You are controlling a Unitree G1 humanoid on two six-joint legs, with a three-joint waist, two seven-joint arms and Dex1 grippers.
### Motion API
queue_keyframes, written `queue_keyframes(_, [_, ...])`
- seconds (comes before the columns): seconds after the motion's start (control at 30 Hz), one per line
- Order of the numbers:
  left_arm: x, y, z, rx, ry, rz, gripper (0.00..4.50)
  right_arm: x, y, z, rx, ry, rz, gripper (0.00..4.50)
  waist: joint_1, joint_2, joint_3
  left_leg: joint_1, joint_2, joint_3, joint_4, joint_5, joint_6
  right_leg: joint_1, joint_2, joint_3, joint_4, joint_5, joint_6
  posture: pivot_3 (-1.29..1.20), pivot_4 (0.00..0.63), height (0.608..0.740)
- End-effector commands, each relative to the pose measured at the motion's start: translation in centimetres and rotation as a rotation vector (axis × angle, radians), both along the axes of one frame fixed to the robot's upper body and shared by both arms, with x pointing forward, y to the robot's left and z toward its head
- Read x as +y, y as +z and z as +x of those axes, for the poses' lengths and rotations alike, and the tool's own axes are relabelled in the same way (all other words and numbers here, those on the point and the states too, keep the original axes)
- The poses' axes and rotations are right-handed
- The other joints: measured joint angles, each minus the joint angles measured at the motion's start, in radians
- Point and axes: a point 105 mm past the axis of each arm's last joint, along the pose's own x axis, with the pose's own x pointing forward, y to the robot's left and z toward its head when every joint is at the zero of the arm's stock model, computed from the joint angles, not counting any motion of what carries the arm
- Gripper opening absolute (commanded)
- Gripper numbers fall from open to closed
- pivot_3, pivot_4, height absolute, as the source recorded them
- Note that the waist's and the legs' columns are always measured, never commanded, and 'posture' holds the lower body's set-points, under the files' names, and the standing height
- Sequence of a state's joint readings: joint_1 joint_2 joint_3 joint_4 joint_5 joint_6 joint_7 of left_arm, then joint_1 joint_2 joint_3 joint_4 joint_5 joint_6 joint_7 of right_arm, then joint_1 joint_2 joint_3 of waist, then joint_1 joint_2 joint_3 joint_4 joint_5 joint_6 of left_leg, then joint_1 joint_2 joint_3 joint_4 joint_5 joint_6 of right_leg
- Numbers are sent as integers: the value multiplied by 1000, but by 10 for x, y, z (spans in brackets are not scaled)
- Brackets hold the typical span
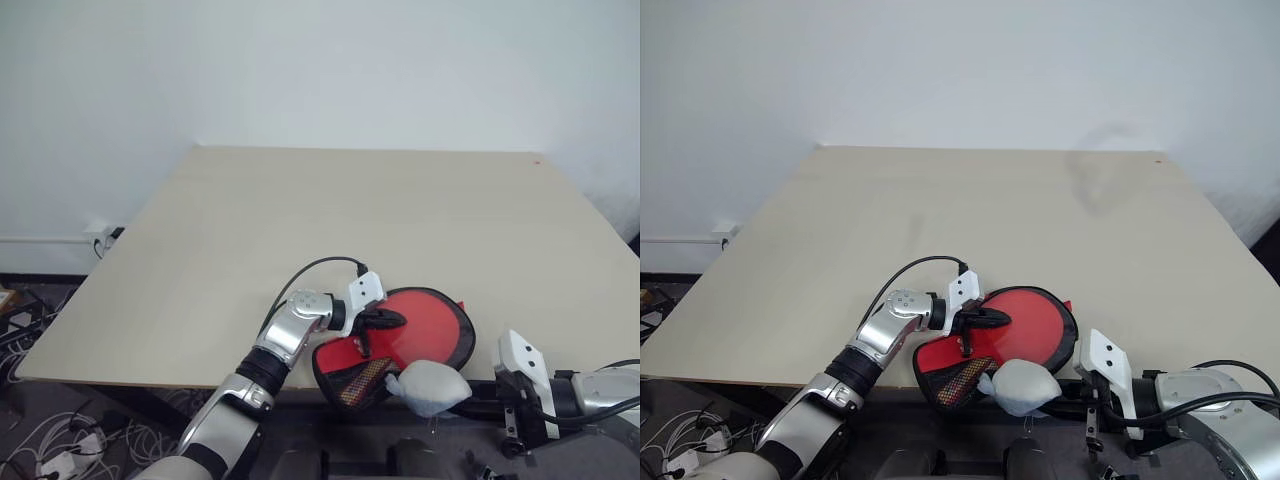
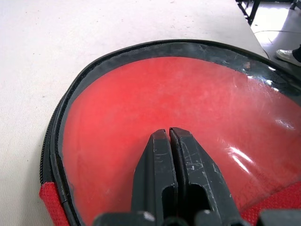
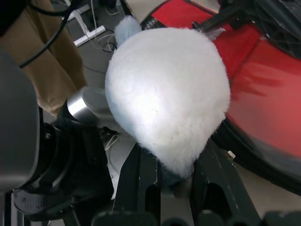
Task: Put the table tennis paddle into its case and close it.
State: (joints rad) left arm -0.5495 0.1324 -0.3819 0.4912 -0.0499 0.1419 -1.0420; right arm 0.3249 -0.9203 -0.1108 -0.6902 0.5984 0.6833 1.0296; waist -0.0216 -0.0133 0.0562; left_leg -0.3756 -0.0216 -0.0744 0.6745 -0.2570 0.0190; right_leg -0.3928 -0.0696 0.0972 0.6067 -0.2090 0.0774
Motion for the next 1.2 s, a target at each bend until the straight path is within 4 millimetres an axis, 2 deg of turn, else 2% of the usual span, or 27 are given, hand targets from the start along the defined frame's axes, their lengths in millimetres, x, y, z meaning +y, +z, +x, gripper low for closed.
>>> queue_keyframes(0.03, [8,-13,-1,28,10,58,0,6,10,1,-29,26,20,378,0,0,0,0,0,0,0,0,0,0,0,0,0,0,0,0,0,740])
queue_keyframes(0.2, [7,-12,0,26,9,58,0,5,11,2,-29,21,9,378,0,0,0,0,0,0,0,0,0,0,0,0,0,0,0,0,0,740])
queue_keyframes(0.5, [6,-13,-2,27,7,56,0,27,24,-10,3,89,113,378,1,0,0,0,0,0,0,0,0,0,0,0,0,0,0,0,0,740])
queue_keyframes(0.87, [18,-16,-6,28,8,85,0,47,22,-20,55,142,186,378,0,1,-1,0,1,0,-1,0,1,-1,0,-1,0,0,0,0,0,740])
queue_keyframes(1.07, [24,-16,-7,30,12,99,0,45,17,-11,71,86,185,378,0,0,-2,0,1,0,-2,0,1,-1,0,-1,0,0,0,0,0,740])
queue_keyframes(1.13, [24,-16,-7,31,13,101,0,41,16,-8,78,59,176,1076,0,0,-2,0,1,0,-2,0,1,-1,0,-1,0,0,0,0,0,740])
queue_keyframes(1.2, [23,-16,-7,32,14,101,0,39,16,-7,83,54,169,1543,0,0,-2,0,1,0,-2,0,1,-1,0,-1,0,0,0,0,0,740])
